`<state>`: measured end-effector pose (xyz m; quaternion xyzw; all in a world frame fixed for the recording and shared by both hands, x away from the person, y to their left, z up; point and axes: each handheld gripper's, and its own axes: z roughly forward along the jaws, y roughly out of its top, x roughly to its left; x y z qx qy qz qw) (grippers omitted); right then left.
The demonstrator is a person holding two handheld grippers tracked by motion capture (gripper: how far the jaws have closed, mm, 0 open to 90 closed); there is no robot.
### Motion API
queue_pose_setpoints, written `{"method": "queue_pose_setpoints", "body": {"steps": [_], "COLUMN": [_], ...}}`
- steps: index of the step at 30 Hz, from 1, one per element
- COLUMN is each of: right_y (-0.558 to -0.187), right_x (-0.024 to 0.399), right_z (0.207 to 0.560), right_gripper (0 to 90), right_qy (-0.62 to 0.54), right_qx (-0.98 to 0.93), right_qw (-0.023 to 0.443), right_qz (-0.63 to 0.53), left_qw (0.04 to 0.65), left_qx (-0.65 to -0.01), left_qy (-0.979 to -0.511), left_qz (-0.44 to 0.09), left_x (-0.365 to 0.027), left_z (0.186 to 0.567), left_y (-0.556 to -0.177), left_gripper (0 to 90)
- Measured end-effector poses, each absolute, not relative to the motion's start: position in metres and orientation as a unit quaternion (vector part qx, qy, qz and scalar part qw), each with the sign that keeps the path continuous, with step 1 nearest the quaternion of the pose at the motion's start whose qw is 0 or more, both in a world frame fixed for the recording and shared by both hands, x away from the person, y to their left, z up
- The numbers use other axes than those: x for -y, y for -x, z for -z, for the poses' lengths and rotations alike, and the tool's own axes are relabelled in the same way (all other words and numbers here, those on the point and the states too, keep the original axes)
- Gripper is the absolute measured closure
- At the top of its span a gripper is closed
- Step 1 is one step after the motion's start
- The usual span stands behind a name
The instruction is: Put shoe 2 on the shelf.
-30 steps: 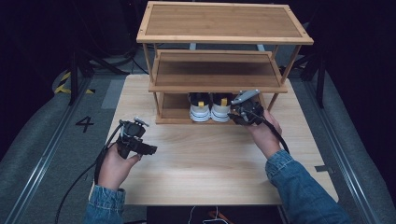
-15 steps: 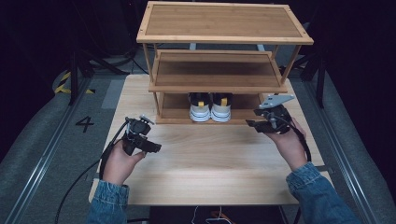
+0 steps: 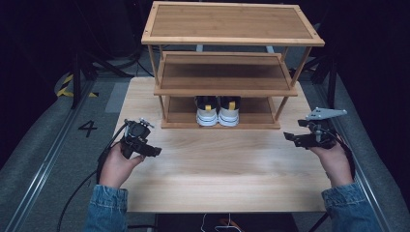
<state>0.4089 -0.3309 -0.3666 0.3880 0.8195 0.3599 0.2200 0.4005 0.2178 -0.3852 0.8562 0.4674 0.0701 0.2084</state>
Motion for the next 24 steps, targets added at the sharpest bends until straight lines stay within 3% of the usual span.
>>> {"method": "queue_pose_setpoints", "body": {"steps": [3,17,24], "right_y": [-0.411,-0.414,-0.418], "right_x": [0.345,0.398,0.406], "right_z": [0.374,0.427,0.456], "right_gripper": [15.2,15.7,15.6], "right_qy": [-0.402,-0.437,-0.457], "right_qx": [-0.814,-0.808,-0.782], "right_qw": [0.191,0.172,0.191], "right_qz": [-0.372,-0.357,-0.379], "left_qw": [0.216,0.211,0.21], "left_qx": [-0.479,-0.511,-0.522], "left_qy": [-0.848,-0.83,-0.822], "left_qz": [-0.068,-0.077,-0.082], "left_x": [-0.225,-0.24,-0.245], "left_z": [0.388,0.403,0.41], "left_y": [-0.403,-0.417,-0.419], "left_gripper": [32.9,32.9,33.1]}}
